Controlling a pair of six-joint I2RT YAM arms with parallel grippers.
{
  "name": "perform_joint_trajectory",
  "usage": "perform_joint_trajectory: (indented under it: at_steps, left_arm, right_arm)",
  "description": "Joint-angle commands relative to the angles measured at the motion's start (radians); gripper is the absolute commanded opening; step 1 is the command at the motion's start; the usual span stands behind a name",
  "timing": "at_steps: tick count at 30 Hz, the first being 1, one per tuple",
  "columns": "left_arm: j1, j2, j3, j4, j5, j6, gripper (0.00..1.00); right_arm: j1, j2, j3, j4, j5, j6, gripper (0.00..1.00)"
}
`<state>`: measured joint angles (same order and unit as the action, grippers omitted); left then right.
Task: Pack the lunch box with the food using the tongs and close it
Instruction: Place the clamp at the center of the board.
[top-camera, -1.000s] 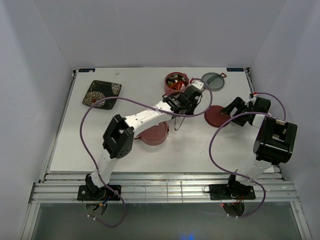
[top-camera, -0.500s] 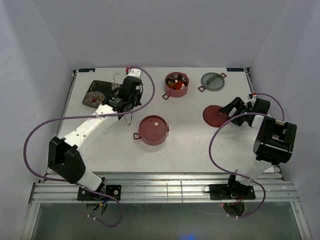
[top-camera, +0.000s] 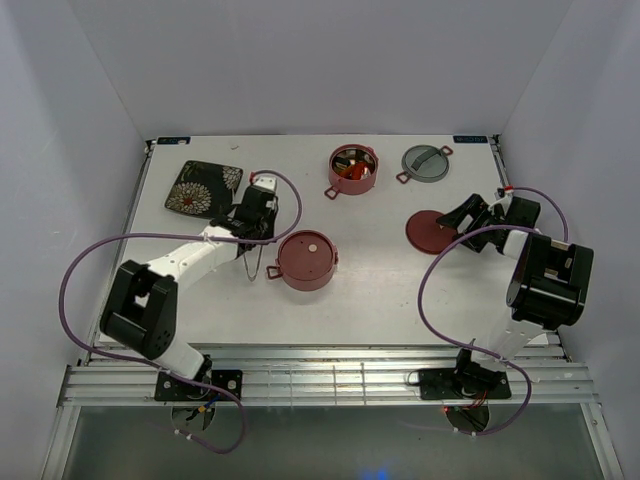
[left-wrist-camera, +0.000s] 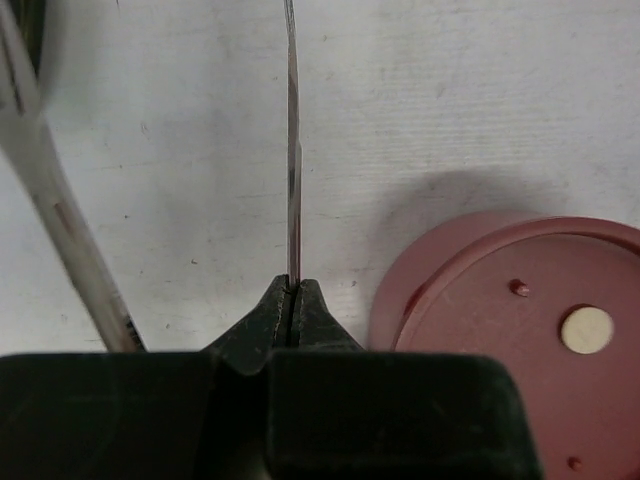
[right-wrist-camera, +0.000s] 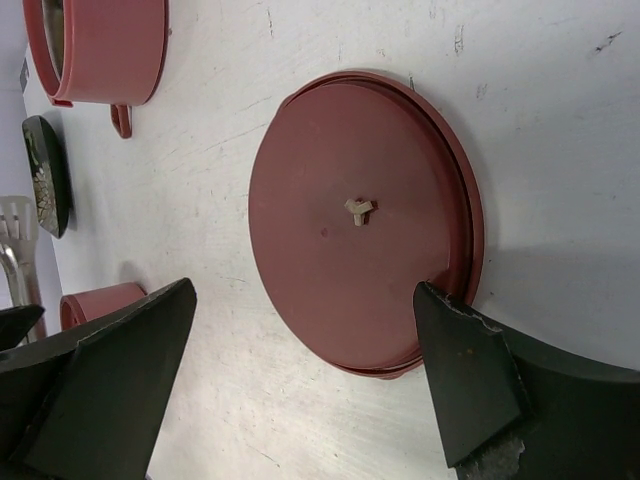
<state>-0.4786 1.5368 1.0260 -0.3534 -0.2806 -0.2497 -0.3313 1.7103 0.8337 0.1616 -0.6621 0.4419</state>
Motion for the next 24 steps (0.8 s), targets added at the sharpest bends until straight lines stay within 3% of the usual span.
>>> perform_joint_trajectory:
  at_steps: [1, 13, 24]
  left_arm:
    - [0.037, 0.016, -0.046, 0.093, 0.032, -0.011, 0.00]
    - [0.060, 0.072, -0.158, 0.148, 0.077, -0.071, 0.00]
    - [0.060, 0.028, -0.280, 0.224, 0.129, -0.115, 0.04]
  right_arm:
    - [0.003, -0.006, -0.010, 0.030, -0.016, -0.005, 0.95]
    - [0.002, -0.021, -0.015, 0.016, 0.002, -0.017, 0.95]
    - [0.003, -0.034, -0.015, 0.007, 0.015, -0.023, 0.95]
